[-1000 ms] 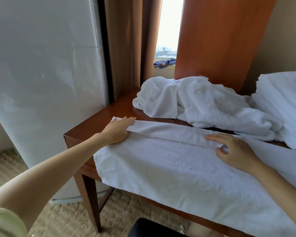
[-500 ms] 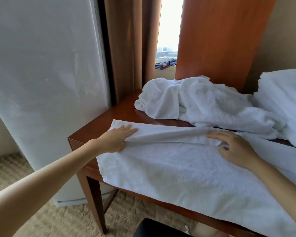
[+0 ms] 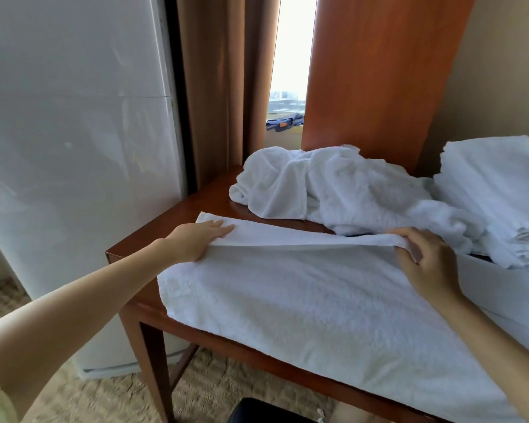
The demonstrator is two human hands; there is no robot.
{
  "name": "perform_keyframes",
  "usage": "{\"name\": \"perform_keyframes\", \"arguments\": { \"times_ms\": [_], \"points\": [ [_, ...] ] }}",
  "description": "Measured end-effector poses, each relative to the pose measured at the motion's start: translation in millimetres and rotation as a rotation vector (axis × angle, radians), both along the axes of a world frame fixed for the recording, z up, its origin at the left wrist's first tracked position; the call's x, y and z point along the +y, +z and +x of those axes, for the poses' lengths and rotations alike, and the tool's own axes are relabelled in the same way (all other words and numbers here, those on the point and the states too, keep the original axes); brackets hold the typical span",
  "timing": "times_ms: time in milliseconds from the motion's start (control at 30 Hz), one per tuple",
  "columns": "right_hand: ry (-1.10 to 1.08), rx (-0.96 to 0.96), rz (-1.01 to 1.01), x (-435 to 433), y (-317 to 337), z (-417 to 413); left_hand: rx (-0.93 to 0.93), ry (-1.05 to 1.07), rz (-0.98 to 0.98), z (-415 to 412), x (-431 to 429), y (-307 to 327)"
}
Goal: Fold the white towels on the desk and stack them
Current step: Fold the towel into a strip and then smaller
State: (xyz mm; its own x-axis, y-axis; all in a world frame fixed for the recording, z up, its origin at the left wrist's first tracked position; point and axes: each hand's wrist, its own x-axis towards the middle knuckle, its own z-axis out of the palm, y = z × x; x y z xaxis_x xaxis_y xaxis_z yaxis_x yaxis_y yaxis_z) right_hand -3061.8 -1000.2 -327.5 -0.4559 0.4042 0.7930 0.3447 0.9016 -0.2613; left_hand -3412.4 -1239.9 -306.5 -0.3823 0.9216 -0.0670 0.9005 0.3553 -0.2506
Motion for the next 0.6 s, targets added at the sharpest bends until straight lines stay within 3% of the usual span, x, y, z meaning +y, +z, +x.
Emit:
{"name": "perform_keyframes", "arguments": {
  "times_ms": [167, 267, 433, 533, 600],
  "points": [
    [0.206, -0.434, -0.067, -5, -6, 17, -0.025, -0.013, -0.041, 0, -3, 7],
    [0.175, -0.423, -0.06, -1, -1, 29, -0.096, -0.005, -0.094, 0, -3, 10],
    [0.151, -0.63, -0.273, 1, 0, 36, -0.255, -0.103, -0.064, 19, -4, 9],
    [0.152, -0.61, -0.241, 2, 5, 39, -0.278, -0.129, -0.049, 35, -5, 0],
    [0.124, -0.436, -0.132, 7, 10, 45, -0.298, -0.075, -0.036, 39, -4, -1]
  ]
}}
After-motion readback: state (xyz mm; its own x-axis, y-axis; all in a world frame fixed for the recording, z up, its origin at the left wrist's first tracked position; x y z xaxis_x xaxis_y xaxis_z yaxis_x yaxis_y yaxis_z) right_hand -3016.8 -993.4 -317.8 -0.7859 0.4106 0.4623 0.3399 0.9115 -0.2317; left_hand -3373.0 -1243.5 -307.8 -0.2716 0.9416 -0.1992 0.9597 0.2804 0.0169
